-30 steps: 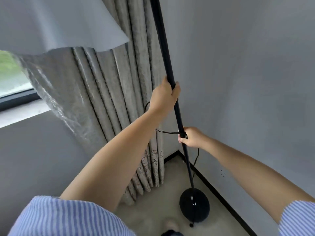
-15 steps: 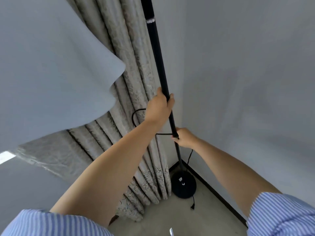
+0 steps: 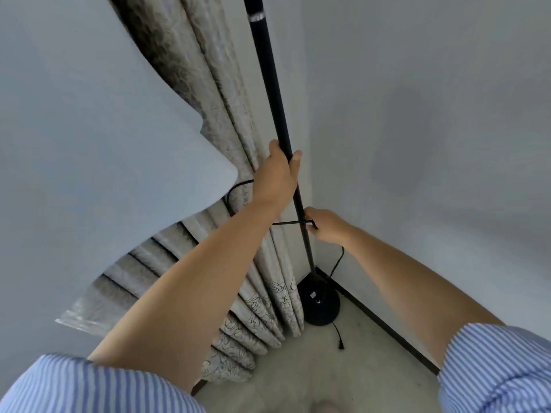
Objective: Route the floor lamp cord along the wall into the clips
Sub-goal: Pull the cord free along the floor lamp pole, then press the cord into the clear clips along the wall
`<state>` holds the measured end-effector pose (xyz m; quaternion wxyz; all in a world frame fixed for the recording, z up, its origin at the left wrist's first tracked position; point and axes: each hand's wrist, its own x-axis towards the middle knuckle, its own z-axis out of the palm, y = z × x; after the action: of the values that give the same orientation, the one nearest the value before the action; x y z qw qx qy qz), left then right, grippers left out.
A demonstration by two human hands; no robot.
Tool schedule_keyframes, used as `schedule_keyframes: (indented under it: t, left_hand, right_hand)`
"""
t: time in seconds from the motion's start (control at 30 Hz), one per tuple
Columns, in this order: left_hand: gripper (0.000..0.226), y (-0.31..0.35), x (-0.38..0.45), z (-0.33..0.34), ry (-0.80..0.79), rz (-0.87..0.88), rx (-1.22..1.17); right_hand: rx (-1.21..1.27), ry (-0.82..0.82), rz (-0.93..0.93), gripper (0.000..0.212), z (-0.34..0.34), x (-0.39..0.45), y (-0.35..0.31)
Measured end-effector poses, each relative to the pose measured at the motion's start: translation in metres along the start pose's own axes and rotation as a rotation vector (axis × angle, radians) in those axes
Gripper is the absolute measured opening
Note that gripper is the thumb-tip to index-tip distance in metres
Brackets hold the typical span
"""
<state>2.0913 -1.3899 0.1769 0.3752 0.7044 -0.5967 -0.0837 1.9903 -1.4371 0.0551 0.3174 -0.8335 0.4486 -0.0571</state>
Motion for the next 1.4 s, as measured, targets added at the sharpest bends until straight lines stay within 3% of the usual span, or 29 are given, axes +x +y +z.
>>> schedule_keyframes:
  t: [0.2,0.33,0.4,0.57,0.7,0.87,0.97,1.07,1.17,1.23,1.33,1.4]
  left_hand:
    - [0.023,-0.001,-0.008,0.017,-0.022,-0.034,-0.122]
    - [0.04,-0.005,-0.034,0.029,-0.069,-0.049,-0.102]
    - [0.049,-0.006,-0.056,0.034,-0.132,-0.102,-0.085]
    - [0.043,-0.009,-0.135,0.042,-0.399,-0.105,0.097]
    - [0.044,-0.014,-0.208,0.039,-0.521,-0.086,0.165]
    - [0.043,-0.01,-0.279,0.02,-0.546,-0.115,0.065]
    - [0.041,-0.005,-0.298,0.007,-0.501,-0.121,0.034]
    - [0.039,0.002,-0.311,-0.006,-0.492,-0.111,0.003]
    - [0.038,0.012,-0.319,-0.02,-0.5,-0.06,-0.019]
    - [0.044,0.02,-0.319,-0.028,-0.497,0.018,0.028]
    - [0.062,0.033,-0.319,-0.029,-0.51,0.217,0.127]
    - [0.072,0.044,-0.324,-0.025,-0.521,0.356,0.223]
  right_hand:
    - [0.013,0.024,0.031,0.021,0.002,-0.039,0.039]
    - [0.061,0.057,0.048,0.02,0.008,-0.075,0.051]
    - [0.088,0.065,0.06,0.019,0.012,-0.099,0.055]
    - [0.21,0.166,0.126,0.016,0.024,-0.175,0.056]
    - [0.251,0.25,0.195,0.032,0.046,-0.24,0.042]
    - [0.453,0.321,0.294,0.061,0.06,-0.301,0.015]
    - [0.628,0.289,0.34,0.055,0.068,-0.329,0.007]
    - [0.616,0.217,0.341,0.043,0.079,-0.351,-0.003]
    - [0.633,0.15,0.312,0.044,0.079,-0.369,-0.018]
    - [0.585,0.109,0.292,0.023,0.071,-0.382,-0.024]
    - [0.443,0.042,0.269,0.021,0.061,-0.405,-0.027]
    - [0.48,-0.009,0.251,0.02,0.054,-0.424,-0.024]
